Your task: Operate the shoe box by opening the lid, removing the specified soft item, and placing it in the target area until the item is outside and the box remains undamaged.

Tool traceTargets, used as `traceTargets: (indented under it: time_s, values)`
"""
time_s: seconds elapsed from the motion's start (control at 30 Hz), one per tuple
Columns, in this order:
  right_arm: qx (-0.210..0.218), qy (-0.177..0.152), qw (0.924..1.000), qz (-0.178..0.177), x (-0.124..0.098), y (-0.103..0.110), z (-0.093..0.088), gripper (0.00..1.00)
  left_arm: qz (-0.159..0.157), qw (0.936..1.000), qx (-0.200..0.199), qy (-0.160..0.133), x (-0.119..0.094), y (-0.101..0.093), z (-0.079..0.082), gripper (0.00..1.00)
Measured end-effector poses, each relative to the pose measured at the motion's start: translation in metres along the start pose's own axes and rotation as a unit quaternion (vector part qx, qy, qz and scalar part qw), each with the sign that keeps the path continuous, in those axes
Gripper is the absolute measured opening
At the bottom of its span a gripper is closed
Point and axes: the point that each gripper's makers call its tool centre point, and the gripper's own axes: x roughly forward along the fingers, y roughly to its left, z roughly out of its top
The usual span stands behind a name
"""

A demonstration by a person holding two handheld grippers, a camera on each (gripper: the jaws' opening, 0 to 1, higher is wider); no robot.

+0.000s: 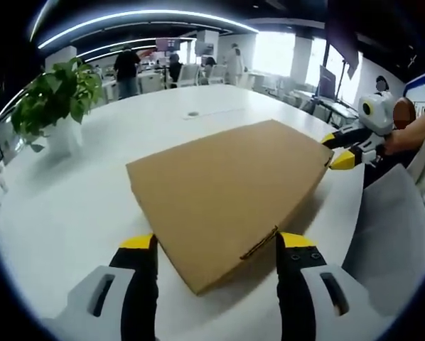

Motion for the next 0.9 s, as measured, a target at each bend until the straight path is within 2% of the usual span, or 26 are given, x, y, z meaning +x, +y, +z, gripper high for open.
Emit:
traceTargets:
  time_s: [0.33,0.5,0.9]
  values:
    - [-0.005,-0.013,0.9999,0.007,-0.009,0.005,0.011,0.37,-0.003,0.9987,-0.035,-0.037,-0.008,-0.002,0.012,0.73]
    - [0.005,-0.03,0.9995,0.012,-0.015,0.004,0.023,0.38,-0.002,0.9978,-0.038,-0.054,-0.014,-0.003,0.019,0.73]
    - [-0.007,-0.054,0.9984,0.016,-0.026,0.001,0.048,0.37,-0.001,0.9949,-0.042,-0.092,-0.025,-0.005,0.038,0.76]
